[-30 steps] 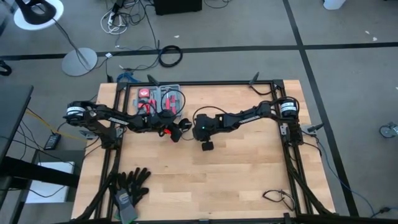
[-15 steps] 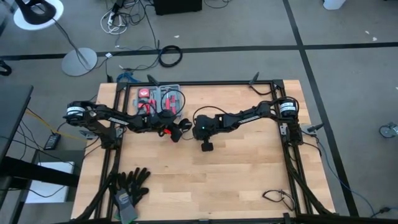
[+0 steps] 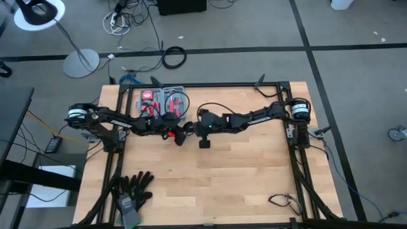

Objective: Coil cords
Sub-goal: Coil the black wire onto the spool

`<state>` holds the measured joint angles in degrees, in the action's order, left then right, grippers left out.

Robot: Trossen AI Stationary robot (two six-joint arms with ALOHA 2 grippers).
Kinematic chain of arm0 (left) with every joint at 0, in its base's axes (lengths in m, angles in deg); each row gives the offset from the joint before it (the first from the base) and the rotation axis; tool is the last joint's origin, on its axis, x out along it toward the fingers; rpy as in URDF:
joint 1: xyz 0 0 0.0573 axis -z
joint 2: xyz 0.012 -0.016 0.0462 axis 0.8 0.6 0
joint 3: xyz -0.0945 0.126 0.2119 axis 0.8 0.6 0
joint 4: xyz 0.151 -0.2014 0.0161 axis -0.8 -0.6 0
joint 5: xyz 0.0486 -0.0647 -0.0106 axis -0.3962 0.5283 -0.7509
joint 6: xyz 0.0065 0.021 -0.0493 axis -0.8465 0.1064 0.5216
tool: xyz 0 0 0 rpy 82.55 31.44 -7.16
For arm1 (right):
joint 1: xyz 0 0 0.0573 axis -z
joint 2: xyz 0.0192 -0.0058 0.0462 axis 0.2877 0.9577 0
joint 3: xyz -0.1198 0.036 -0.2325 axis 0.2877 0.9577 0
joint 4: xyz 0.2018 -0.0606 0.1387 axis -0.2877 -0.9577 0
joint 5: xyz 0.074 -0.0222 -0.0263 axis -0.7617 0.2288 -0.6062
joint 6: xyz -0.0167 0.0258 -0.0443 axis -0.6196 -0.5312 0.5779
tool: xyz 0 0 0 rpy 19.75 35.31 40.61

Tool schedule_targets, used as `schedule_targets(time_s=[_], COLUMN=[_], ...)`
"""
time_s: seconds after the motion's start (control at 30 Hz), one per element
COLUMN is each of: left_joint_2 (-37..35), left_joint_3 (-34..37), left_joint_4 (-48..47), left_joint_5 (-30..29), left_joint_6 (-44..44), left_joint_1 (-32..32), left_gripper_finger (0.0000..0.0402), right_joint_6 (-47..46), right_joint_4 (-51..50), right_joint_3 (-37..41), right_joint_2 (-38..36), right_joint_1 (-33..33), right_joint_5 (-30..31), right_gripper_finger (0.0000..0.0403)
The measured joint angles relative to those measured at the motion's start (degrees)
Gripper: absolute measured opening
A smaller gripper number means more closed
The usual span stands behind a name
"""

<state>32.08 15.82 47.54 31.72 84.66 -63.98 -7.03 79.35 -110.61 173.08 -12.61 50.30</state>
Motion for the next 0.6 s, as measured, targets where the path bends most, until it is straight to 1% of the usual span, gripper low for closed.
schedule_targets(time_s=[0.13, 0.27, 0.4, 0.6], left_joint_2=[0.00, 0.00, 0.00, -0.01], left_joint_3=[-0.02, -0.02, -0.02, -0.02], left_joint_4=[0.02, 0.00, 0.22, 1.84], left_joint_5=[0.86, 0.86, 1.59, 5.41], left_joint_6=[-0.12, -0.17, -0.17, -1.03], left_joint_1=[0.00, 0.00, 0.00, 0.04], left_gripper_finger=[0.0000, 0.0000, 0.0000, 0.0000], right_joint_6=[1.53, 2.39, 2.03, -4.90], right_joint_4=[0.14, 0.52, -2.17, -8.01], right_joint_3=[0.00, 0.00, 0.00, -0.02], right_joint_2=[-1.76, -4.48, -5.86, -3.81], right_joint_1=[0.05, 0.29, 1.12, 2.65], right_joint_5=[6.40, 7.81, 11.53, 10.39], right_gripper_finger=[0.0000, 0.0000, 0.0000, 0.0000])
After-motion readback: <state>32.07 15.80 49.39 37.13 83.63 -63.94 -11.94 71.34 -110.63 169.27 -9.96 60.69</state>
